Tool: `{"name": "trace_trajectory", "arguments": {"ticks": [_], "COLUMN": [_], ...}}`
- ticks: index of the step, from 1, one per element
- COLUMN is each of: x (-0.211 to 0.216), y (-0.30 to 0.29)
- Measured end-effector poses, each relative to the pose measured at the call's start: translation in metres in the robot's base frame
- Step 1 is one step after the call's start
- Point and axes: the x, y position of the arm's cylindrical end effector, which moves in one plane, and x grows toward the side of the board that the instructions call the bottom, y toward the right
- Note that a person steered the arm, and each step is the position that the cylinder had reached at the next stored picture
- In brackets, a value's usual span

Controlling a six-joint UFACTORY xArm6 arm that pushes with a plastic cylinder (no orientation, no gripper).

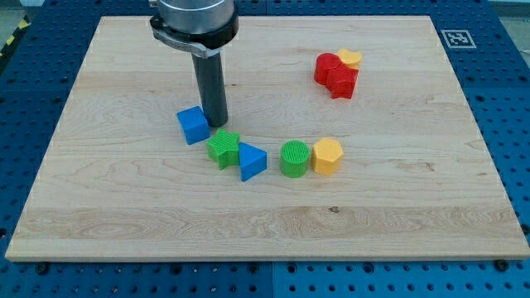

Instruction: Slide red star towards green circle

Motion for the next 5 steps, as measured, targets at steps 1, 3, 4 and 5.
{"name": "trace_trajectory", "arguments": {"ticks": [1, 3, 4, 5], "x": [-0.001, -0.002, -0.032, -0.041], "y": [0.036, 0.039, 0.046, 0.087]}}
